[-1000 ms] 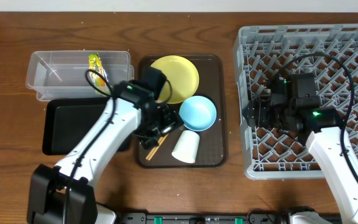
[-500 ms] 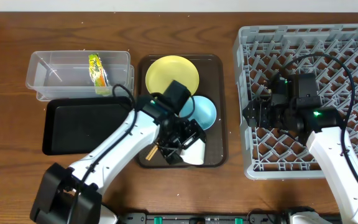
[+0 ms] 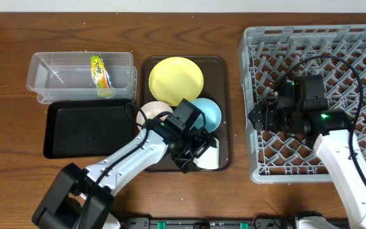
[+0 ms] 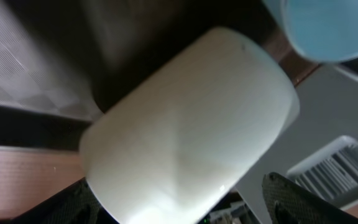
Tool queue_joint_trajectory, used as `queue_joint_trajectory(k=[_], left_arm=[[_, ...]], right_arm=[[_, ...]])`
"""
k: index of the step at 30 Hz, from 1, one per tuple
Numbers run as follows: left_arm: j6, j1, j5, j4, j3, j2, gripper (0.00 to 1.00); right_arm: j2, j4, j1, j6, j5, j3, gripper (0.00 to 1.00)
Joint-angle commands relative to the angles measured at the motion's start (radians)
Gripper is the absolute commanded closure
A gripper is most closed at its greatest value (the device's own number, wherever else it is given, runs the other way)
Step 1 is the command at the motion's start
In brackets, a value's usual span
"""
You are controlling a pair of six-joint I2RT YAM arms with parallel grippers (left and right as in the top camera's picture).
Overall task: Sort waste into correct bins and load items into the dishwasher rack
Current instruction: 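Grasp the white cup with the left gripper and lift it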
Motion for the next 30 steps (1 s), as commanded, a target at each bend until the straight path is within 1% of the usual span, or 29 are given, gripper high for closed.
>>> queue_joint_trajectory(k=[1,5,8,11,13,15,20,22,26,30], left_arm=[[-0.01,0.0,-0.076,0.002,-0.006,-0.015,0.15],[0.014,0.0,-0.148,-0.006,-0.006,-0.015,0.16],[0.014,0.0,-0.195,-0.002,-0.006,-0.015,0.24],[0.014,0.001,-0.203,0.002,-0.006,-0.015,0.32],[0.014,0.002,-0.208,0.002,-0.006,-0.015,0.41],[0.014,0.002,-0.217,0.002,-0.006,-0.015,0.47],[0.015,0.002,-0.217,-0.01,-0.006,-0.015,0.55],[0.015,0.002,-0.217,-0.034,-0.006,-0.015,0.6],[0.019,0.002,-0.217,-0.078,-0.006,-0.015,0.64],[0.073,0.001,-0.2,-0.082,-0.006,-0.015,0.68]], right_arm=[[-0.01,-0.01,-0.003,-0.015,0.001,0.016,0.17],[-0.01,-0.021,-0.003,-0.015,0.002,0.016,0.16],[-0.01,-0.022,-0.003,-0.015,0.002,0.016,0.16],[-0.01,-0.022,-0.003,-0.015,0.002,0.016,0.16],[-0.01,-0.023,-0.003,-0.015,0.002,0.016,0.16],[-0.01,-0.022,-0.003,-0.015,0.002,0.016,0.16],[-0.01,-0.024,-0.003,-0.015,0.002,0.016,0.16],[-0.01,-0.026,-0.003,-0.015,0.002,0.016,0.16],[-0.01,-0.025,-0.003,-0.015,0.002,0.016,0.16],[-0.01,-0.025,-0.003,-0.015,0.002,0.016,0.16]])
